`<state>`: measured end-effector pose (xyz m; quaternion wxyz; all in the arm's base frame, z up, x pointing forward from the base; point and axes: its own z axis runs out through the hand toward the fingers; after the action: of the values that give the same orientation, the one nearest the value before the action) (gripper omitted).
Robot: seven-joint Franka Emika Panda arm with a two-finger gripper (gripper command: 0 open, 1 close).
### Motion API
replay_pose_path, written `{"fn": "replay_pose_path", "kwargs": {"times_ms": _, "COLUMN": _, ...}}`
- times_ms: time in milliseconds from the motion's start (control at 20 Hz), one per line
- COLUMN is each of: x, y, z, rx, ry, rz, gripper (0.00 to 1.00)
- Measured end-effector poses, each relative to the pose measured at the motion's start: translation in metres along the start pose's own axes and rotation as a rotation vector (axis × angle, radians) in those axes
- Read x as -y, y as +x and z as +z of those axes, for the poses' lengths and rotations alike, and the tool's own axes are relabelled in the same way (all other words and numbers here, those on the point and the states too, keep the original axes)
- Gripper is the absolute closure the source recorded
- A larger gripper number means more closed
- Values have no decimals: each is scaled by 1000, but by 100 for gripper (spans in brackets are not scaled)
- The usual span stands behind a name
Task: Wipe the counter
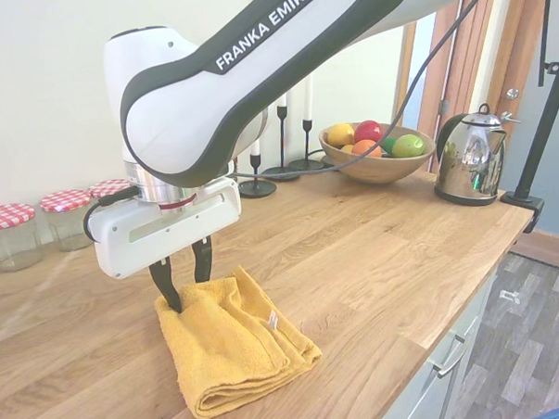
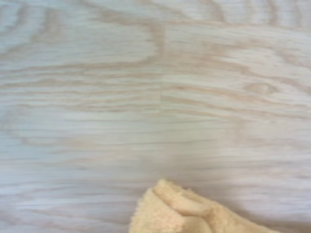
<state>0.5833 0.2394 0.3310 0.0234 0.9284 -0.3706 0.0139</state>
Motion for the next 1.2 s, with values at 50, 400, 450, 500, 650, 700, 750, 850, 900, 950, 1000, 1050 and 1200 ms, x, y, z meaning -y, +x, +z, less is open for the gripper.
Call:
{"fn": "replay_pose_path", "kwargs": {"times_ms": 50, "x": 0, "y": 0, "z": 0, "rx": -1, "ry": 1, "rz": 0, "gripper": 100}}
{"fn": "replay_pose_path", "kwargs": {"times_ms": 400, "x": -1, "y": 3, "z": 0, "rx": -3, "ry": 2, "rz": -5, "gripper": 100}}
{"fn": "replay_pose_path", "kwargs": {"times_ms": 450, "x": -1, "y": 3, "z": 0, "rx": -3, "ry": 2, "rz": -6, "gripper": 100}}
{"fn": "replay_pose_path", "kwargs": {"times_ms": 500, "x": -1, "y": 4, "z": 0, "rx": -3, "ry": 2, "rz": -6, "gripper": 100}}
{"fn": "replay_pose_path", "kwargs": {"times_ms": 650, "x": -2, "y": 5, "z": 0, "rx": -3, "ry": 1, "rz": -6, "gripper": 100}}
{"fn": "replay_pose_path", "kwargs": {"times_ms": 700, "x": -2, "y": 5, "z": 0, "rx": -4, "ry": 1, "rz": -6, "gripper": 100}}
{"fn": "replay_pose_path", "kwargs": {"times_ms": 750, "x": -3, "y": 7, "z": 0, "rx": -4, "ry": 1, "rz": -5, "gripper": 100}}
{"fn": "replay_pose_path", "kwargs": {"times_ms": 850, "x": -5, "y": 11, "z": 0, "rx": -6, "ry": 0, "rz": -3, "gripper": 100}}
{"fn": "replay_pose_path", "kwargs": {"times_ms": 900, "x": -7, "y": 16, "z": 1, "rx": -7, "ry": -1, "rz": -1, "gripper": 100}}
{"fn": "replay_pose_path", "kwargs": {"times_ms": 950, "x": -10, "y": 21, "z": 1, "rx": -7, "ry": -2, "rz": 2, "gripper": 100}}
{"fn": "replay_pose_path", "kwargs": {"times_ms": 1000, "x": -13, "y": 27, "z": 1, "rx": -7, "ry": -3, "rz": 4, "gripper": 100}}
{"fn": "replay_pose_path", "kwargs": {"times_ms": 1050, "x": -16, "y": 33, "z": 1, "rx": -8, "ry": -4, "rz": 6, "gripper": 100}}
{"fn": "replay_pose_path", "kwargs": {"times_ms": 1200, "x": -30, "y": 56, "z": 2, "rx": -7, "ry": -2, "rz": 16, "gripper": 100}}
